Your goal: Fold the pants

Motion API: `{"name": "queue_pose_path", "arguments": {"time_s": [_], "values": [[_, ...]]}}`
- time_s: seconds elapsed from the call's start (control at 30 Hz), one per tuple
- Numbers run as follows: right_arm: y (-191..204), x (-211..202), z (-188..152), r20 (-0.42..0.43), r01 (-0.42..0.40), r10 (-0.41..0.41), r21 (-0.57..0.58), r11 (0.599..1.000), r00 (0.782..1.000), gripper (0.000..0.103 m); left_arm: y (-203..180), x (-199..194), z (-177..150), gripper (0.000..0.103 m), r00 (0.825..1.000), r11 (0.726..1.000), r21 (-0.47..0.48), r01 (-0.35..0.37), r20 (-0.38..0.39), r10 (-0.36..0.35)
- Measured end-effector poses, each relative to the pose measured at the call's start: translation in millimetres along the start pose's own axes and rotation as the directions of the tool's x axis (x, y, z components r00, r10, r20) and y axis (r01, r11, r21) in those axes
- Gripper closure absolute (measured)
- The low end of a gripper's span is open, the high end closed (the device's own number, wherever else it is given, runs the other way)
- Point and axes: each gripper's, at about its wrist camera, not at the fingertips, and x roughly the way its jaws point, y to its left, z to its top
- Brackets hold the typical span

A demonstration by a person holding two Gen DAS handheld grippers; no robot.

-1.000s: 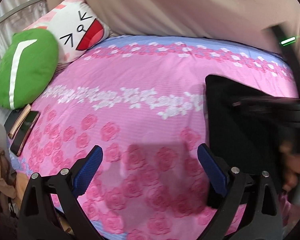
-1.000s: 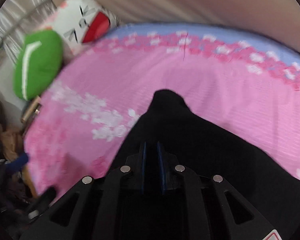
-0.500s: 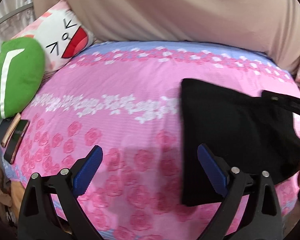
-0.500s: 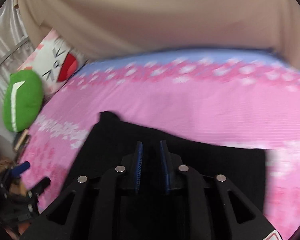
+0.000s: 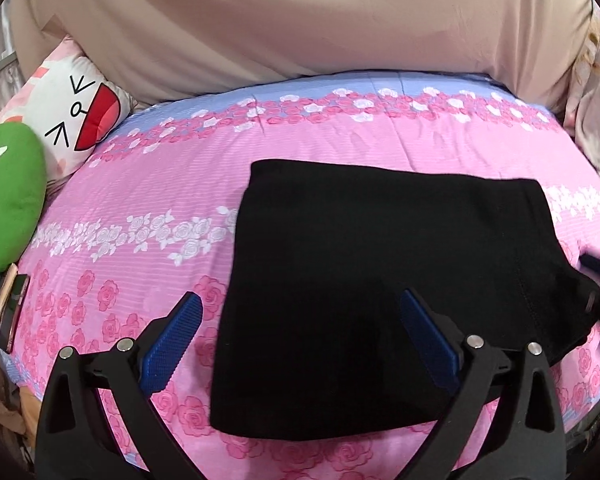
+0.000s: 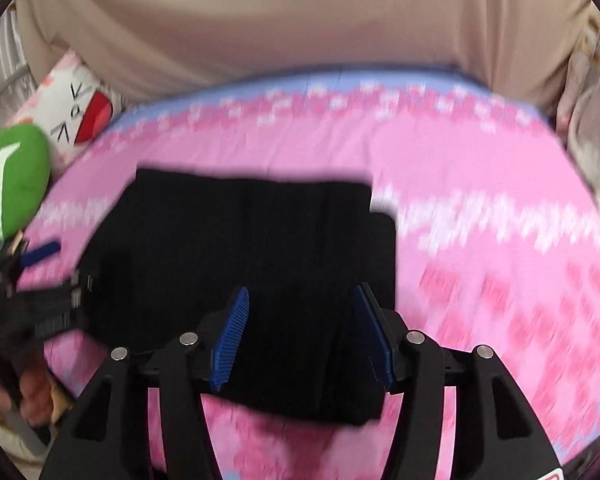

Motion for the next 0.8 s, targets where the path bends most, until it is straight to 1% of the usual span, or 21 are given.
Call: {"name": "queue_pose_path", "arguments": {"time_s": [0.03,0.07,0.1,0.13,0.17,0.2,0.23,0.27,0.3,0.37,0.4,0.47,0.5,0.53,0.57,0.63,0.7,0.73,0.8], "values": [[-2,3,-5,-0.016,-0.014,0.014,0.008,1.000,1.000,0.047,-2,1,0,0.007,1.000,1.000,0.003,-0.005,-0.001,0.005],[-2,9,-12,-0.023,-0.007,0.007,0.007,1.000,1.000,0.047,-4,2,0,0.007,1.000,1.000,0.006,-0.009,-0.004,0.009],[-2,10,-15,-0.012,-0.005,0.005,0.004,1.000,1.000,0.047,-6,2,-1,0.007,1.000,1.000,0.008,-0.007,-0.007,0.008],[-2,9,-18,0.005,-0.010,0.010,0.010,1.000,1.000,0.052,-7,3,-2,0.007,1.000,1.000,0.008,-0.010,-0.010,0.010],[-4,7,-19,0.024,-0.010,0.010,0.013,1.000,1.000,0.058,-8,4,-2,0.007,1.000,1.000,0.008,-0.015,-0.016,0.015],[-4,4,-20,0.036,-0.015,0.014,0.008,1.000,0.999,0.082,-8,6,-3,0.007,1.000,1.000,0.007,-0.016,-0.023,0.016],[-7,-2,-18,0.050,-0.039,0.039,0.017,0.999,0.998,0.091,-8,6,-4,0.007,0.999,1.000,0.005,-0.018,-0.026,0.018],[-7,-9,-16,0.069,-0.054,0.053,0.020,0.998,0.996,0.093,-8,6,-5,0.007,0.999,1.000,0.002,-0.021,-0.031,0.021],[-8,-23,-13,0.101,-0.076,0.073,0.023,0.997,0.992,0.094,-7,7,-5,0.007,0.999,1.000,-0.001,-0.022,-0.039,0.022],[-7,-41,-10,0.139,-0.098,0.095,0.014,0.995,0.986,0.094,-5,8,-6,0.006,0.999,1.000,-0.007,-0.019,-0.047,0.019],[-7,-44,-10,0.143,-0.094,0.091,0.012,0.996,0.986,0.094,-4,9,-7,0.006,0.999,1.000,-0.009,-0.018,-0.048,0.018],[-15,-25,-15,0.096,-0.052,0.050,0.018,0.998,0.994,0.093,-4,9,-7,0.006,0.999,1.000,-0.007,-0.021,-0.047,0.021],[-23,1,-22,0.034,-0.033,0.032,0.040,0.999,0.999,0.089,-4,10,-7,0.006,0.999,1.000,-0.004,-0.021,-0.049,0.021],[-28,8,-27,0.045,-0.053,0.051,0.060,0.997,0.998,0.088,-5,11,-7,0.006,0.998,1.000,-0.003,-0.024,-0.052,0.023],[-31,3,-28,0.070,-0.082,0.075,0.092,0.992,0.995,0.088,-5,11,-8,0.006,0.998,1.000,-0.001,-0.027,-0.057,0.027],[-29,-10,-23,0.076,-0.090,0.082,0.118,0.989,0.994,0.087,-3,11,-9,0.006,0.998,1.000,0.001,-0.030,-0.063,0.030],[-21,-29,-12,0.110,-0.100,0.090,0.087,0.991,0.990,0.087,-2,10,-10,0.006,0.998,1.000,-0.004,-0.021,-0.061,0.020],[-16,-40,-2,0.145,-0.091,0.081,0.063,0.994,0.986,0.087,-1,9,-10,0.006,0.998,1.000,-0.006,-0.017,-0.062,0.017],[-13,-50,16,0.192,-0.085,0.078,0.030,0.996,0.978,0.087,1,8,-10,0.006,0.998,1.000,-0.011,-0.008,-0.061,0.008]]}}
